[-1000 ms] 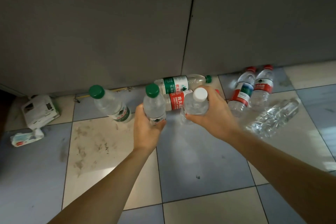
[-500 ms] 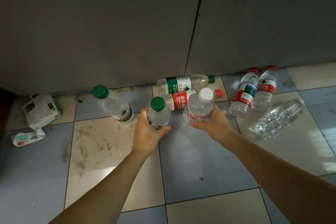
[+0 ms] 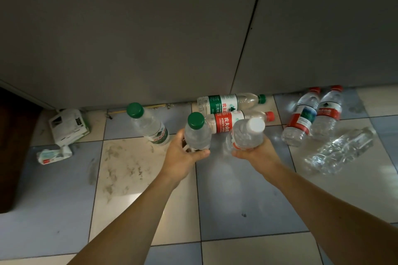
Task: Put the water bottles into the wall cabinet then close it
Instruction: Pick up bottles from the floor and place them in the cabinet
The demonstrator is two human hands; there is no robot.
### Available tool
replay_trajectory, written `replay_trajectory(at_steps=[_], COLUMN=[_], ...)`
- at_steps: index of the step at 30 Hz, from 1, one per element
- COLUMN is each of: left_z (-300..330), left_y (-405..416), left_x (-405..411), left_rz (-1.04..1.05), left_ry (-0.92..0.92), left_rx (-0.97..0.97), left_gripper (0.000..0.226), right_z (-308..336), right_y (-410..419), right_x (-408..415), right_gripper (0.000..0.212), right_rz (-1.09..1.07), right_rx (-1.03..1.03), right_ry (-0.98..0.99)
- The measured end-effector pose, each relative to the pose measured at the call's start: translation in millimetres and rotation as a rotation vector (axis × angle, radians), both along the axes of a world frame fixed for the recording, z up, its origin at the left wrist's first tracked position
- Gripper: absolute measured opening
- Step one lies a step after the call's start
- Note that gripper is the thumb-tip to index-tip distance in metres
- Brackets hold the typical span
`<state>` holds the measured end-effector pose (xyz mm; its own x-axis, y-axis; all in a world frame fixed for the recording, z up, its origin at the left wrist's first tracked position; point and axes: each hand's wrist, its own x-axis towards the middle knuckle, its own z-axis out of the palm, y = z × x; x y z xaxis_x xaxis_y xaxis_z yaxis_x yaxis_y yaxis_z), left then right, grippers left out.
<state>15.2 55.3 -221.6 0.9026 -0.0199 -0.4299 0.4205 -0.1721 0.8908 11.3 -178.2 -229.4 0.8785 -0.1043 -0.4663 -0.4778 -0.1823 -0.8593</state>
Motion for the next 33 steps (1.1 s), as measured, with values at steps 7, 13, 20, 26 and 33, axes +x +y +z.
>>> replay_trajectory(at_steps=[7, 13, 20, 26, 33], left_z=[104, 276, 531, 729, 937], left_y=[-1, 3, 29, 43, 51], left_x=[-18, -47, -50, -34, 6], left_rz=[0.024, 0.015, 0.003, 0.049, 0.217], left_ry=[-0.036, -0.091, -0.212, -0.366, -0.607], left_rx=[-0.004, -0.009, 0.026, -0.001, -0.009], left_gripper=[0.064, 0.057, 0.048, 0.045, 0.05], right_z=[109, 284, 544, 747, 953], right_y=[0, 12, 30, 34, 44], right_x=[-8, -30, -36, -5, 54], right_gripper=[0.077, 0.079, 0.068, 0.064, 0.05], right_rz=[0.155, 0.211, 0.315, 0.376, 0.4], right_rx=[-0.077, -0.051, -0.078, -0.061, -0.026], right_ry=[-0.007, -0.043, -0.134, -0.286, -0.515])
